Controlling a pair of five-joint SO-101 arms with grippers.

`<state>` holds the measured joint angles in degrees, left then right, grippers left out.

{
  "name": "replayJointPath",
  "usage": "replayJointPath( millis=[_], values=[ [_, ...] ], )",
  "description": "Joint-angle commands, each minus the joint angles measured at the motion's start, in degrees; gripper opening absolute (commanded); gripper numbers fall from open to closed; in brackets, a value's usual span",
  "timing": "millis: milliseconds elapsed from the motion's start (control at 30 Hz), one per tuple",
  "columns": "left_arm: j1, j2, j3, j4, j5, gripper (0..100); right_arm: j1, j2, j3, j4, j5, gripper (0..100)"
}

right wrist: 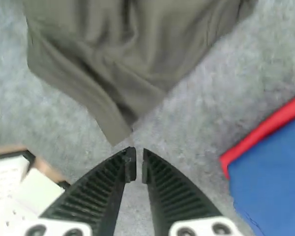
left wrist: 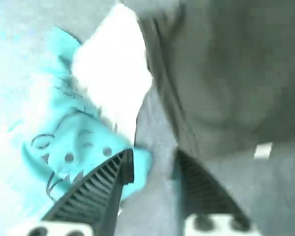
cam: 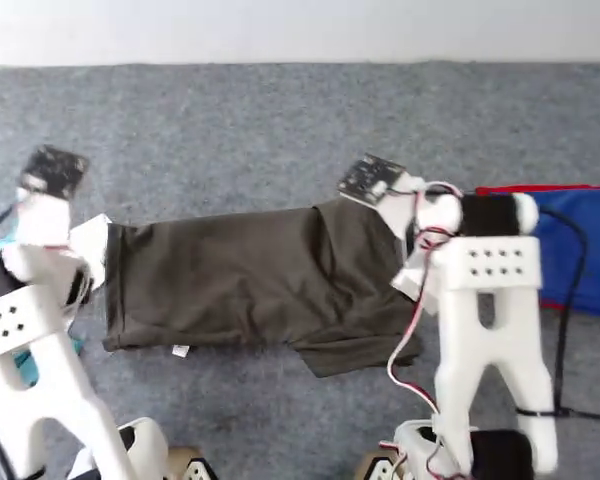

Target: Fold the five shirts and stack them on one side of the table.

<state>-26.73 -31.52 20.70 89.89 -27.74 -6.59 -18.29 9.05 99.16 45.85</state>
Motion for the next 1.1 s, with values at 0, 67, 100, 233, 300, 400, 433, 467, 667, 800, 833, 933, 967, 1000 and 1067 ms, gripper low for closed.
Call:
replayJointPath(
  millis=[0,67,100,233,300,400,433,467,667,800,833,933,967,1000,1067],
  values=[
    [9.6,-0.9,0.8,-8.1,12.9,1,-4.5,6.1,-6.2,-4.7,-8.0,0.9],
    [13.5,-0.9,6.8,-17.3,18.0,1,-6.6,12.1,-10.2,-7.5,-12.0,0.9],
    [14.4,-0.6,10.4,-23.0,20.0,1,-7.5,15.4,-12.8,-8.1,-13.7,0.9],
    [14.9,4.5,21.2,-42.6,24.1,1,-8.6,29.2,-25.8,-8.3,-19.4,0.9],
    [14.9,9.6,23.2,-48.4,25.1,1,-8.6,35.9,-32.8,-8.0,-21.2,0.9],
    [13.4,19.3,22.1,-52.8,25.6,1,-8.1,45.8,-41.8,-8.5,-21.9,0.9],
    [12.5,22.7,21.0,-53.9,25.7,1,-8.1,49.0,-44.7,-8.5,-21.9,0.9],
    [11.4,26.4,19.6,-54.9,26.4,1,-8.1,52.2,-47.1,-8.6,-21.9,0.9],
    [8.1,38.0,7.7,-51.2,32.9,1,-3.5,70.9,-63.6,-10.6,-21.9,0.9],
    [8.3,42.5,5.2,-51.0,30.4,1,2.2,81.3,-76.8,-10.5,-21.9,0.9],
    [7.8,42.9,4.8,-51.0,30.2,1,3.2,83.4,-80.2,-10.4,-21.9,0.9],
    [7.6,43.6,3.6,-50.8,30.1,1,5.2,88.4,-89.1,-10.0,-21.9,0.9],
    [7.6,43.8,3.4,-50.8,30.1,1,5.2,89.5,-91.9,-8.9,-21.8,0.9],
    [7.6,43.8,3.3,-50.5,30.2,1,5.1,90.3,-94.5,-7.4,-21.7,0.9],
    [7.5,43.9,2.3,-49.3,31.6,1,3.6,91.3,-99.3,-3.2,-21.5,0.9]
  ],
)
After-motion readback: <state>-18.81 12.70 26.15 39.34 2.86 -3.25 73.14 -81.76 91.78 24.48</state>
